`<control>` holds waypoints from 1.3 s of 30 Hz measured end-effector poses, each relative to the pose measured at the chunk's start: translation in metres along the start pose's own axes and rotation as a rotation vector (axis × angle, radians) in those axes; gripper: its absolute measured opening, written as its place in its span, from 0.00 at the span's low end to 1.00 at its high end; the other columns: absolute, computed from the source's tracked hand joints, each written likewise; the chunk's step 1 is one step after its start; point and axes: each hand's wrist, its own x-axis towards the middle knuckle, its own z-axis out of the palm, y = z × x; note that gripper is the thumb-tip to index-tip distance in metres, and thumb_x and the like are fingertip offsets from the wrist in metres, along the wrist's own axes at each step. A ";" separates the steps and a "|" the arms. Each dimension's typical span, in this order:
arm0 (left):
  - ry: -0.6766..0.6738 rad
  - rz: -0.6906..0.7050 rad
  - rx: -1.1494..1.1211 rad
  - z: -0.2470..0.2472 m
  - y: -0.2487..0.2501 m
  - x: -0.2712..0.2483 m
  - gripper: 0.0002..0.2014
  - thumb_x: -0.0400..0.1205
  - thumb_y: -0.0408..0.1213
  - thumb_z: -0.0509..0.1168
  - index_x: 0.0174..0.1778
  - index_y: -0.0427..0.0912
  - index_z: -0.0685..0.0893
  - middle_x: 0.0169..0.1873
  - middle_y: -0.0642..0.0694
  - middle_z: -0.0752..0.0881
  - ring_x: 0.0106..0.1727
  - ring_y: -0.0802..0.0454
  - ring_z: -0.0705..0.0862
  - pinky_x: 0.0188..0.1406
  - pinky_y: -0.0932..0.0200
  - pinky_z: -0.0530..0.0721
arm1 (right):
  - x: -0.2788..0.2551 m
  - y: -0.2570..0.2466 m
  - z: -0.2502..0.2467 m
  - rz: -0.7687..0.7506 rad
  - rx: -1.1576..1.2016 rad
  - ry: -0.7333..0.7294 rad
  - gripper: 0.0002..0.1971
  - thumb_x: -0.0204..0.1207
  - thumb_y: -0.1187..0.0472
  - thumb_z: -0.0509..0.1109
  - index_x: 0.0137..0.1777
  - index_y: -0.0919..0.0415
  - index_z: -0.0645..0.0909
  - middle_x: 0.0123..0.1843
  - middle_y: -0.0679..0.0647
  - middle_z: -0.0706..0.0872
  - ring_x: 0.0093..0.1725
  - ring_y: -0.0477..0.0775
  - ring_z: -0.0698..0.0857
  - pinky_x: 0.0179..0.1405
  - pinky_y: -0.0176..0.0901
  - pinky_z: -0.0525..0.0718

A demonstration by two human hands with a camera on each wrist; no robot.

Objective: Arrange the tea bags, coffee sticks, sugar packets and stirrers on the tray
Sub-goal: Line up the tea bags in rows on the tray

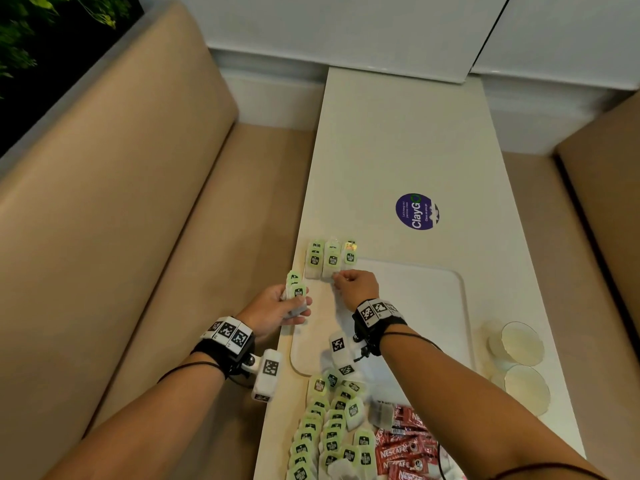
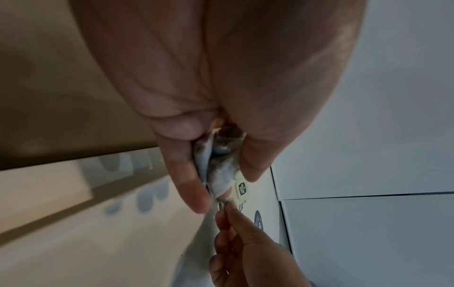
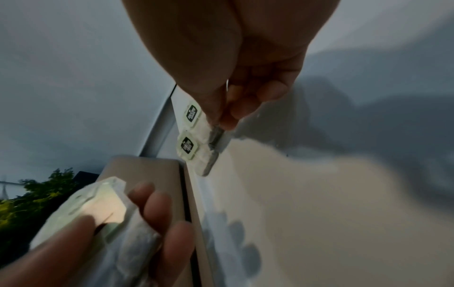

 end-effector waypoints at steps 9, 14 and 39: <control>-0.040 -0.006 0.055 0.002 0.003 0.000 0.08 0.85 0.29 0.67 0.58 0.40 0.83 0.57 0.39 0.91 0.53 0.45 0.90 0.43 0.61 0.90 | 0.005 -0.003 0.003 -0.015 -0.140 -0.001 0.17 0.80 0.51 0.72 0.33 0.59 0.91 0.32 0.51 0.91 0.34 0.48 0.85 0.39 0.39 0.77; -0.028 -0.011 0.097 0.000 0.000 0.003 0.14 0.81 0.31 0.72 0.60 0.27 0.84 0.55 0.30 0.90 0.47 0.46 0.90 0.41 0.62 0.90 | 0.004 -0.003 -0.001 -0.002 -0.156 -0.001 0.21 0.79 0.48 0.73 0.29 0.60 0.90 0.27 0.52 0.89 0.30 0.50 0.84 0.37 0.39 0.77; -0.082 0.003 0.228 0.015 0.004 -0.015 0.12 0.80 0.35 0.75 0.57 0.36 0.86 0.41 0.42 0.89 0.38 0.53 0.86 0.33 0.62 0.86 | -0.083 -0.009 -0.031 -0.336 0.028 -0.320 0.15 0.86 0.51 0.69 0.43 0.60 0.86 0.39 0.61 0.91 0.36 0.54 0.87 0.42 0.56 0.89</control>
